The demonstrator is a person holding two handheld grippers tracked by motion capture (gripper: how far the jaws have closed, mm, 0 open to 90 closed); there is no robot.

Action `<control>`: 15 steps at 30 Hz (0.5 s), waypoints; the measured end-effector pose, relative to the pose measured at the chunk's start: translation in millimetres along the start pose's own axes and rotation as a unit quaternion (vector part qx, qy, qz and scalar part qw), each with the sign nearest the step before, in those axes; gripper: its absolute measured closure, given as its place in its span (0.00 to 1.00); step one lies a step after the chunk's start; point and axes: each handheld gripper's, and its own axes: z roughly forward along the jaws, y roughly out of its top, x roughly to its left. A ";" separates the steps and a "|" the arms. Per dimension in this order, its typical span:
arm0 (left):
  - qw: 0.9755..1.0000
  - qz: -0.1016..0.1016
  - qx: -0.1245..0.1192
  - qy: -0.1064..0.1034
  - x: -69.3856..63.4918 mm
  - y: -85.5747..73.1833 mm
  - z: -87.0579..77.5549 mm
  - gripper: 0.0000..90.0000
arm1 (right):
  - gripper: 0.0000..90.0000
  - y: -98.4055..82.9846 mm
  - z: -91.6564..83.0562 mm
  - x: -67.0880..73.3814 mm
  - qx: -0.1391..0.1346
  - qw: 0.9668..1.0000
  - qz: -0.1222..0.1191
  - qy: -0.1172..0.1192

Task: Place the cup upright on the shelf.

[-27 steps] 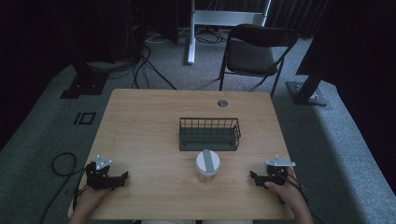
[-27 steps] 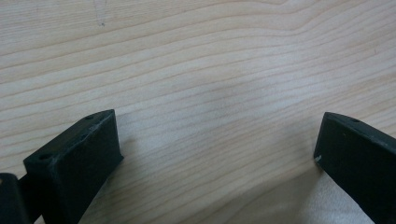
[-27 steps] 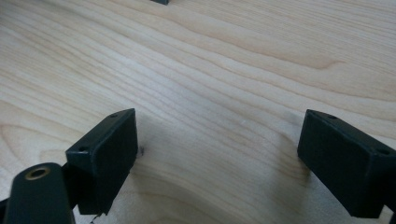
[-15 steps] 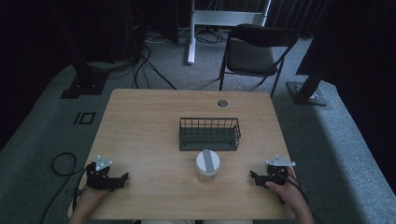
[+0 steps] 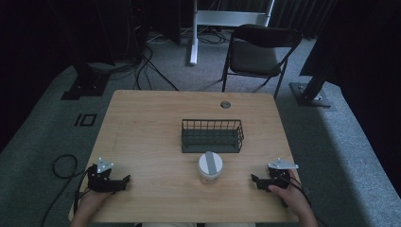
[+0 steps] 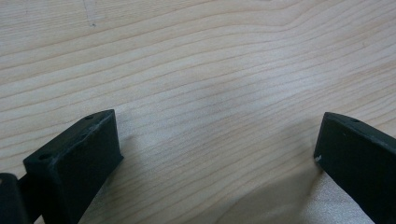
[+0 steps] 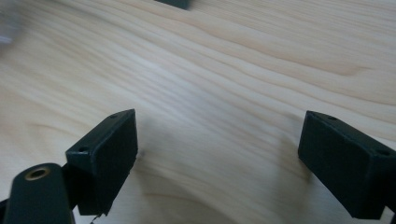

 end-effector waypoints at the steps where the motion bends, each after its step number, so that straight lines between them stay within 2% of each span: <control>1: 1.000 0.000 0.000 0.000 0.0 0.0 0.0 0.01 | 0.13 0.8 1.2 3.4 0.002 1.000 -0.005 -0.001; 3: 1.000 0.000 0.000 0.000 0.0 0.0 0.0 0.01 | 0.13 1.3 1.9 5.0 0.002 1.000 -0.005 0.000; 4: 1.000 0.000 0.000 0.000 0.0 0.0 0.0 0.01 | 0.13 2.4 3.1 9.1 0.000 1.000 -0.006 0.009; 10: 1.000 0.000 0.000 0.000 0.0 0.0 0.0 0.01 | 0.13 5.2 6.7 21.8 -0.005 0.999 -0.035 0.015; 15: 1.000 0.000 0.000 0.000 0.0 0.0 0.0 0.01 | 0.13 8.4 8.4 29.4 -0.007 0.999 -0.039 0.024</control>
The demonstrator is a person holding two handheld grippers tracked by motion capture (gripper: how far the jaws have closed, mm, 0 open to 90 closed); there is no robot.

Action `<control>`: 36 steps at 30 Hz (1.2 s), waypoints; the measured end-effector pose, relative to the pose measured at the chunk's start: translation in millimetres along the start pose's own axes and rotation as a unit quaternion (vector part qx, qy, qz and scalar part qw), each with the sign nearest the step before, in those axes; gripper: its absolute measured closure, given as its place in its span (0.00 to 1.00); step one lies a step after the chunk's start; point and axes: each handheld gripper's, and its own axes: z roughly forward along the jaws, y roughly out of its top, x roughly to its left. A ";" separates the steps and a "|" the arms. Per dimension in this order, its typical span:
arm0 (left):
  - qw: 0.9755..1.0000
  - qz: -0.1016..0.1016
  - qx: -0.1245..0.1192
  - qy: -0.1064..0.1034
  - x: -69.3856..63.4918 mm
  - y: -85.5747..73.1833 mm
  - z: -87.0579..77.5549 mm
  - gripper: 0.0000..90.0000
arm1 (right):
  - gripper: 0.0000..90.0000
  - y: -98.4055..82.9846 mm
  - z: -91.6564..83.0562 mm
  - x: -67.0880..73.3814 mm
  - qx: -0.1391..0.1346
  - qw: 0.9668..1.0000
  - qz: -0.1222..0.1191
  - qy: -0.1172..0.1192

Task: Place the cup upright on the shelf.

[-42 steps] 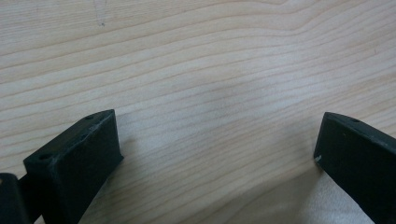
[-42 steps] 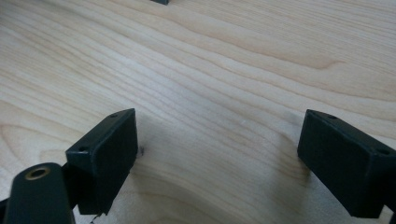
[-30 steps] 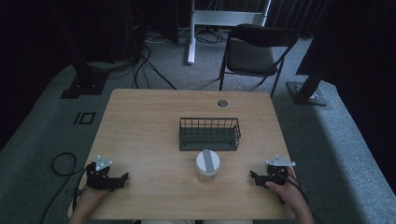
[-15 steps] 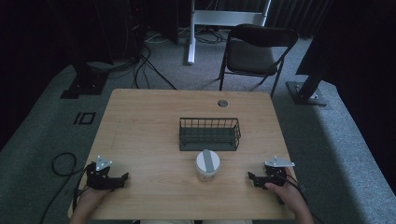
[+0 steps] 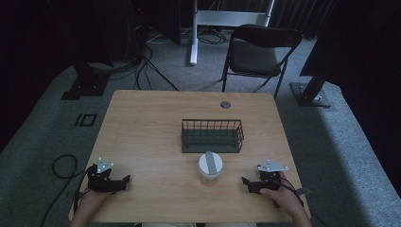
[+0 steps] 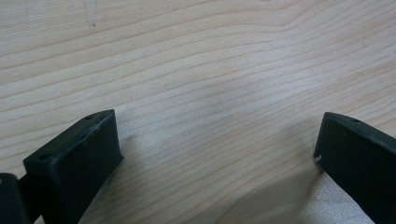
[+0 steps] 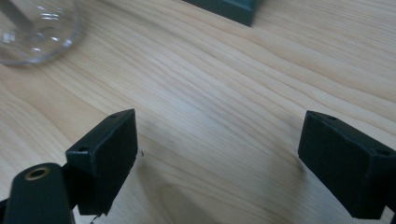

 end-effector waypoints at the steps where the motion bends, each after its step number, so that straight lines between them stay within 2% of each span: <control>1: 1.000 0.000 0.000 0.000 0.0 0.0 0.0 0.01 | 0.13 2.5 1.0 3.2 0.000 1.000 -0.005 0.006; 16: 1.000 0.000 0.000 0.000 0.0 0.0 0.0 0.01 | 0.13 16.6 9.5 25.1 -0.013 0.998 -0.036 0.041; 21: 1.000 0.000 0.000 0.000 0.0 0.0 0.0 0.01 | 0.13 21.3 9.7 35.3 -0.019 0.997 -0.046 0.057; 22: 1.000 0.000 0.000 0.000 0.0 0.0 0.0 0.01 | 0.13 23.2 10.3 39.1 -0.026 0.996 -0.049 0.068; 36: 1.000 0.000 0.000 0.000 0.0 0.0 0.0 0.01 | 0.13 28.8 20.2 59.1 -0.030 0.992 -0.074 0.098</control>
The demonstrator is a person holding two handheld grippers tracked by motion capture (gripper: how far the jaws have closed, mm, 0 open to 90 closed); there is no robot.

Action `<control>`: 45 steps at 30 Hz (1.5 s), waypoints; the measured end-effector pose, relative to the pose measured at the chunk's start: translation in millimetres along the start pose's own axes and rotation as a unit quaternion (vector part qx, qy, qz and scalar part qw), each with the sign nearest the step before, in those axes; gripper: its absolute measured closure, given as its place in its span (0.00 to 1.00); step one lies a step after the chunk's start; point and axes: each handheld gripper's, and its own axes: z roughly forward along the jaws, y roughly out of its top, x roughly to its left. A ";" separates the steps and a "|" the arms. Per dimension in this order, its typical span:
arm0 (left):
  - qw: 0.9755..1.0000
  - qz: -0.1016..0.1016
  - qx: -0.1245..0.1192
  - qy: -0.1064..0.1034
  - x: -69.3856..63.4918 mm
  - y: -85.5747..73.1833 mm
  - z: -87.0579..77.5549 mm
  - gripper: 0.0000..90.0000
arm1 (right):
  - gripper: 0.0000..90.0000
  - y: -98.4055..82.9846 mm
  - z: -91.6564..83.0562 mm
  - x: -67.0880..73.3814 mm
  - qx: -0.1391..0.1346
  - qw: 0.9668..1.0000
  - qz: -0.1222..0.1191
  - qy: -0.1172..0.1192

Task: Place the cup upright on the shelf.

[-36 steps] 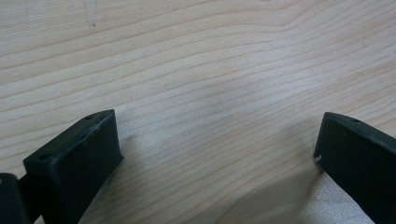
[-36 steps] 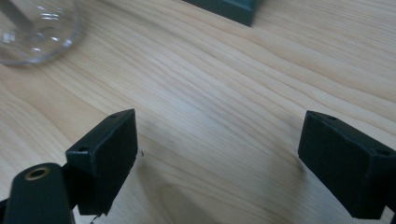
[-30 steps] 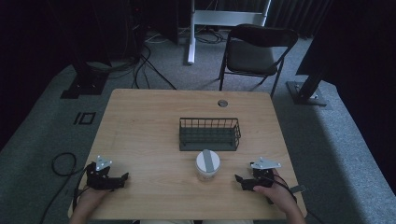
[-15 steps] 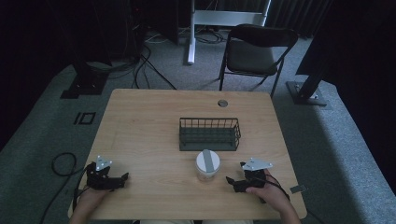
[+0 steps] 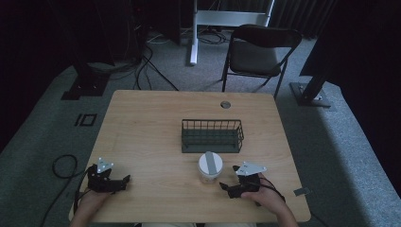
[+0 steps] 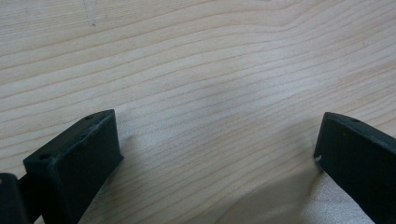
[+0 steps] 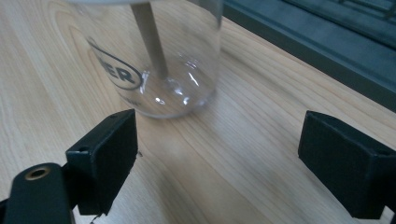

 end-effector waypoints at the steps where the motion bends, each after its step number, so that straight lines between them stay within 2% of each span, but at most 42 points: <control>1: 1.000 0.000 0.000 0.000 0.0 0.0 0.0 0.01 | 0.13 0.5 0.3 1.1 -0.002 1.000 0.000 0.003; 6: 1.000 0.000 0.000 0.000 0.0 0.0 0.0 0.01 | 0.13 4.7 2.8 6.4 -0.012 1.000 -0.008 0.013; 15: 1.000 0.000 0.000 0.000 0.0 0.0 0.0 0.01 | 0.13 11.1 9.1 13.5 -0.026 0.999 -0.009 0.028; 27: 1.000 0.000 0.001 0.000 0.0 0.0 -0.1 0.01 | 0.13 19.4 16.6 18.5 -0.050 0.998 -0.009 0.032; 45: 1.000 0.000 0.000 0.000 -0.1 0.0 0.0 0.01 | 0.13 27.7 26.8 23.1 -0.085 0.996 0.017 0.035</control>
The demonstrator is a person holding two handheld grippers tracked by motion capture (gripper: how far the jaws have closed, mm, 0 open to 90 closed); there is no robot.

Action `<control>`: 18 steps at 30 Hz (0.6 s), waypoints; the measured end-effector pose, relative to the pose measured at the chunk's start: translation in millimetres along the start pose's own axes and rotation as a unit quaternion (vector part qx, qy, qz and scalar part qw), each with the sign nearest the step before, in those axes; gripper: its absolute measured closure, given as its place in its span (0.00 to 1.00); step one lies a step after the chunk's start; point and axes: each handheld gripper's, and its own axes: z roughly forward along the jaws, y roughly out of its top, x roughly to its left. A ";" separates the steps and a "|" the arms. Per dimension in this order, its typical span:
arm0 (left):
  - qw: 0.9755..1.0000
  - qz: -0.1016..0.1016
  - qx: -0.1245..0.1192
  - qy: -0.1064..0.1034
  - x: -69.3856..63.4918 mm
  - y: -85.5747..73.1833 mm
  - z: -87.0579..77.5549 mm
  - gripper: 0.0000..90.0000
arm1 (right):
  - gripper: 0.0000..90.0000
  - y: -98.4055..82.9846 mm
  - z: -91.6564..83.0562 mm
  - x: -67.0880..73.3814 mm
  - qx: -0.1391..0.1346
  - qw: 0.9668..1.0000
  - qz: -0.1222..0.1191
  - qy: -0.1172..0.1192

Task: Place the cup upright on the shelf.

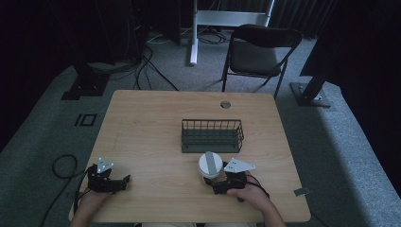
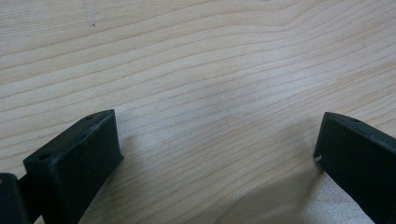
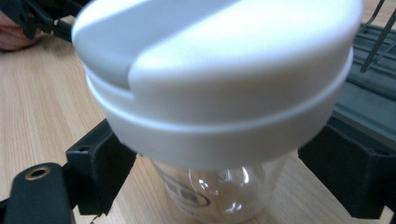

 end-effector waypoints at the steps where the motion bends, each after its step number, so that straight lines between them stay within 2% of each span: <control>1: 1.000 0.000 0.000 0.000 0.0 0.0 0.0 0.01 | 0.13 0.5 0.6 0.2 -0.002 1.000 0.000 0.000; 10: 1.000 0.000 0.000 0.000 0.0 0.0 0.0 0.01 | 0.13 3.0 6.7 2.2 -0.009 1.000 0.007 -0.001; 18: 1.000 0.000 0.000 0.000 0.0 0.0 0.0 0.01 | 0.13 3.1 9.9 4.5 -0.014 1.000 0.001 -0.006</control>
